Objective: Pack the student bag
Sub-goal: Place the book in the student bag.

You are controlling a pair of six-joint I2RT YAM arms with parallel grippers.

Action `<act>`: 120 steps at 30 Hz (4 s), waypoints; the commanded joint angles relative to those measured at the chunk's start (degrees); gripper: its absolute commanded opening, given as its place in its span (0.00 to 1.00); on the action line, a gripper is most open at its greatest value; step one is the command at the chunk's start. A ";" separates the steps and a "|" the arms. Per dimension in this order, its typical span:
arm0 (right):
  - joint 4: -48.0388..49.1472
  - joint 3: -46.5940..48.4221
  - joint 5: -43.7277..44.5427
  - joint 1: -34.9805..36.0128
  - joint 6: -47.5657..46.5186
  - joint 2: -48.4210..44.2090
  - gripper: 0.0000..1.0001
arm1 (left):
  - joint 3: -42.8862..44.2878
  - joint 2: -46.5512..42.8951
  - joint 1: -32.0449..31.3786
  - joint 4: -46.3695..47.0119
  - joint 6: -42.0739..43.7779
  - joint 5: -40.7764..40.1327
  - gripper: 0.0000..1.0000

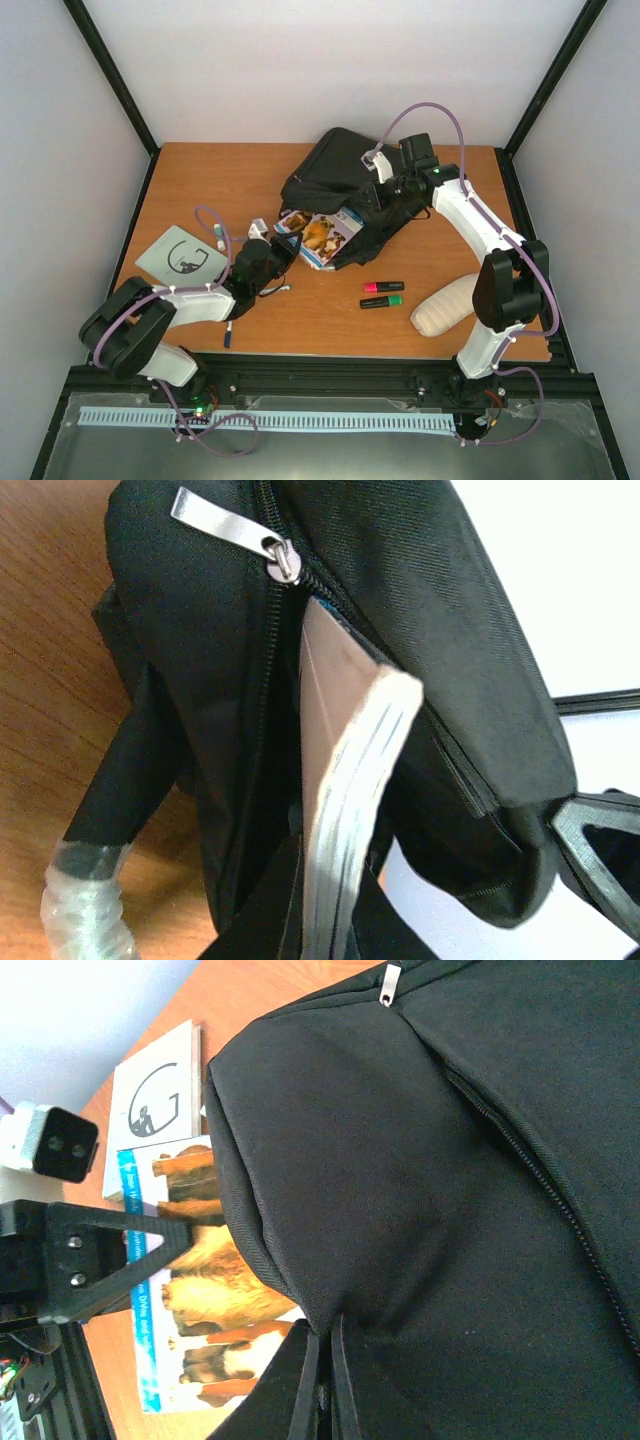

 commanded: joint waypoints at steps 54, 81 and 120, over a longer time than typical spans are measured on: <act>0.97 3.43 -9.26 0.07 -0.43 1.22 0.03 | 28.97 35.18 1.33 16.98 -4.27 -1.30 0.01; -0.79 0.66 4.13 -3.68 -5.38 -0.52 0.03 | 29.13 25.48 1.25 -5.58 1.95 15.28 0.66; -2.28 1.51 0.35 -3.63 -6.40 -2.21 0.03 | 48.09 46.14 1.07 -1.00 -2.86 21.80 0.08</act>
